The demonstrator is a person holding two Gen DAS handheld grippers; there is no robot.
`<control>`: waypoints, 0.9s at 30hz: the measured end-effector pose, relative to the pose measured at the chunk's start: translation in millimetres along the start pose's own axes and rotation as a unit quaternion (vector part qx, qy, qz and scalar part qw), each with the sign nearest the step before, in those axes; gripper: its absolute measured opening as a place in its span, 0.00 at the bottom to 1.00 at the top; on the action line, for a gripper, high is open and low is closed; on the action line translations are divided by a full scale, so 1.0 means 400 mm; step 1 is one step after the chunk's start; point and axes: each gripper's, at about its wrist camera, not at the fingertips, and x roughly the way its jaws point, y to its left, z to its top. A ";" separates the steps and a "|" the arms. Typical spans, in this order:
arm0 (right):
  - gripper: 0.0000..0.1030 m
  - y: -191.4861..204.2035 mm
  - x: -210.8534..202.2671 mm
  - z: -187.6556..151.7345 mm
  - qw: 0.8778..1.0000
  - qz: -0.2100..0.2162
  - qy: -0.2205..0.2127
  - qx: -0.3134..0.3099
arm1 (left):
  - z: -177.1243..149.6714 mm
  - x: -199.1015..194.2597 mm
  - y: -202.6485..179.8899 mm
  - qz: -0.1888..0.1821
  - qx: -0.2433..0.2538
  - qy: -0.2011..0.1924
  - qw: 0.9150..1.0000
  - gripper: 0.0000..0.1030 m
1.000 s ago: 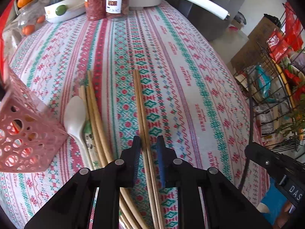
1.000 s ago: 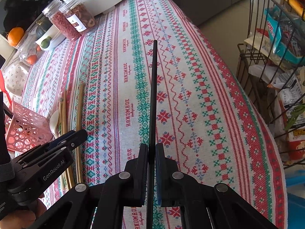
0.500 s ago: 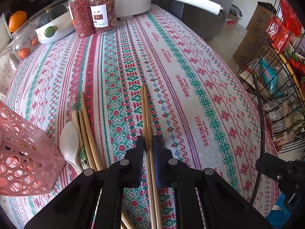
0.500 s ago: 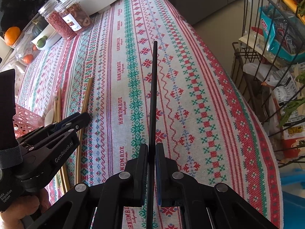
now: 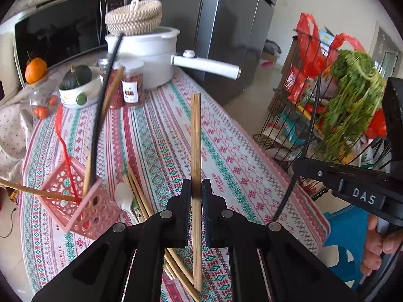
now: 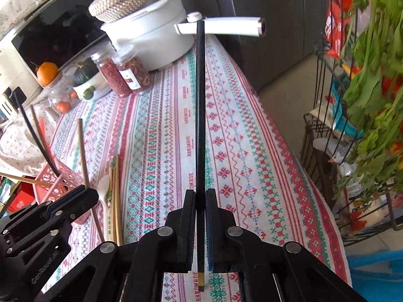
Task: Organize utensils
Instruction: 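Lower the wooden chopstick into the pink holder with the left gripper while right lowers its chopstick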
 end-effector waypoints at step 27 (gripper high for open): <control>0.03 0.301 -0.125 0.026 0.988 0.076 -0.102 -0.083 | 0.028 -0.300 0.270 0.118 -0.034 -0.247 0.961 0.04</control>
